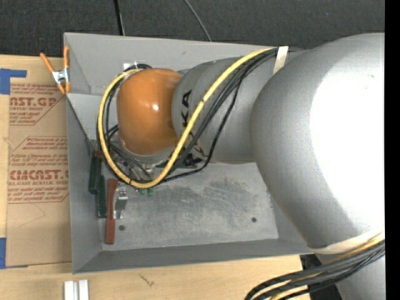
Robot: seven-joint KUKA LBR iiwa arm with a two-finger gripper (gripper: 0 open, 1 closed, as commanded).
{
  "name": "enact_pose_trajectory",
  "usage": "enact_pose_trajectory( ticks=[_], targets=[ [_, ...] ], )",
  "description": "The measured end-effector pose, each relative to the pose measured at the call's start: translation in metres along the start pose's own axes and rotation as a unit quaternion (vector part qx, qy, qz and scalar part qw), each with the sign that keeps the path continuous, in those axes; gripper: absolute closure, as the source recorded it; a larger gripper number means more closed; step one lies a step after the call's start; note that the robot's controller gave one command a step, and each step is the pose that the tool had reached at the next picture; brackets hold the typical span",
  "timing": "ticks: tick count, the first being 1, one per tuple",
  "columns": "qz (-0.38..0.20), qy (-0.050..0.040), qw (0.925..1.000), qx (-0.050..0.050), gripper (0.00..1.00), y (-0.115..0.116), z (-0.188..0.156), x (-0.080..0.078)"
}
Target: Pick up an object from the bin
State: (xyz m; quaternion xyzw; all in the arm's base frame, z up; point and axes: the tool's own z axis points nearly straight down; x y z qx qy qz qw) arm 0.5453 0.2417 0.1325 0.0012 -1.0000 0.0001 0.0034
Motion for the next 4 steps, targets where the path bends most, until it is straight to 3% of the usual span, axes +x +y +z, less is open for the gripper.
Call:
enact_pose_trajectory(
  ticks=[1,2,3,4],
  targets=[
    [0.001,-0.0035,1.0,-0.001,0.0,-0.001,-0.005,-0.002],
    [-0.101,-0.0043,0.9949,0.0,0.0,0.0,-0.001,0.007],
    [-0.276,-0.0047,0.961,0.0,0.0,-0.001,0.014,0.002],
    [-0.374,-0.0032,0.9273,0.002,0.0,0.001,0.031,-0.019]
  ],
)
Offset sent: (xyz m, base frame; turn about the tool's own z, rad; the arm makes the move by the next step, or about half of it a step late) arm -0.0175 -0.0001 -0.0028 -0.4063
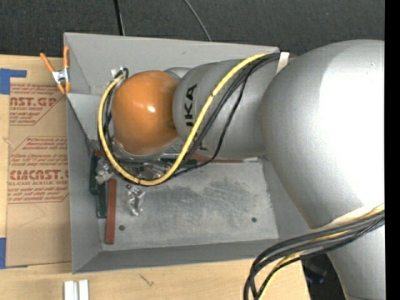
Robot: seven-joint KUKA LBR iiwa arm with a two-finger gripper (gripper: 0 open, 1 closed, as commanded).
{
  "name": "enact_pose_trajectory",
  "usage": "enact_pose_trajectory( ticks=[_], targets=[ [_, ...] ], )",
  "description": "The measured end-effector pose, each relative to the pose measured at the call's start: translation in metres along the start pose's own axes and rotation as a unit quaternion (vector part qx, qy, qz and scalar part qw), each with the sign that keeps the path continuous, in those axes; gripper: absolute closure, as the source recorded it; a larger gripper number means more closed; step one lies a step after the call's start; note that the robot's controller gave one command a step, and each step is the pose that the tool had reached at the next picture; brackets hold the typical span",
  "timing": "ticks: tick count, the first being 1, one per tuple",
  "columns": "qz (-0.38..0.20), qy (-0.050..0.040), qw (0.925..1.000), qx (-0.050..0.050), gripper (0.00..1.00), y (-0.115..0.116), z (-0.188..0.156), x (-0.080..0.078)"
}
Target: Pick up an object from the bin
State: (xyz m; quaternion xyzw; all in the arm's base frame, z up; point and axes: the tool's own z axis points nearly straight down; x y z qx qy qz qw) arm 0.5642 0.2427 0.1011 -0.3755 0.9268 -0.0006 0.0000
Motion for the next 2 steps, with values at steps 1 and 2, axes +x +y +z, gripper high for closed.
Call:
enact_pose_trajectory(
  ticks=[1,2],
  targets=[
    [-0.217,-0.0176,0.976,0.009,1.0,0.0064,0.0152,-0.0015],
    [-0.217,-0.0176,0.976,0.009,1.0,0.0064,0.0152,-0.0015]
  ],
)
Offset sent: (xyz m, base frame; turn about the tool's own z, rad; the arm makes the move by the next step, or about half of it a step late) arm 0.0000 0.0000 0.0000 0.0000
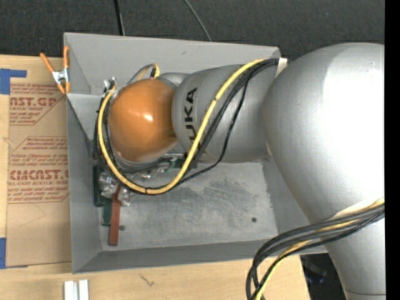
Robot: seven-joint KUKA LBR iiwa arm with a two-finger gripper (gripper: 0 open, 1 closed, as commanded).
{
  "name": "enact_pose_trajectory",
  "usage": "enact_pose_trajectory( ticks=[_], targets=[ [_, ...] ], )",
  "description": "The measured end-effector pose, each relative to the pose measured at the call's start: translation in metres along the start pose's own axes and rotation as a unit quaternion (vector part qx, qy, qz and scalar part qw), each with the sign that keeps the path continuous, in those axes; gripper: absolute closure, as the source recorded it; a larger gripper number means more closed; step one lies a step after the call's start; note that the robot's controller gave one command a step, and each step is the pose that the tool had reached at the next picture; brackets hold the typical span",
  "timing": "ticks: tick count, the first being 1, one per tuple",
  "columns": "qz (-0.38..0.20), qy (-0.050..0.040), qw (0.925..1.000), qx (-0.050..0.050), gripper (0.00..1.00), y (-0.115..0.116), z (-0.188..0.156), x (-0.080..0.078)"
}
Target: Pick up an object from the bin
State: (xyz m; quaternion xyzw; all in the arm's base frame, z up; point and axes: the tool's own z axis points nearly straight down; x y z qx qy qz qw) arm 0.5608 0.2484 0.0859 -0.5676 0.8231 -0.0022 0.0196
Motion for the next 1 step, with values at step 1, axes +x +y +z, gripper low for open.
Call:
enact_pose_trajectory(
  ticks=[1],
  targets=[
    [-0.006,0.0123,0.9998,-0.013,1.0,-0.0146,-0.1644,0.0009]
  ],
)
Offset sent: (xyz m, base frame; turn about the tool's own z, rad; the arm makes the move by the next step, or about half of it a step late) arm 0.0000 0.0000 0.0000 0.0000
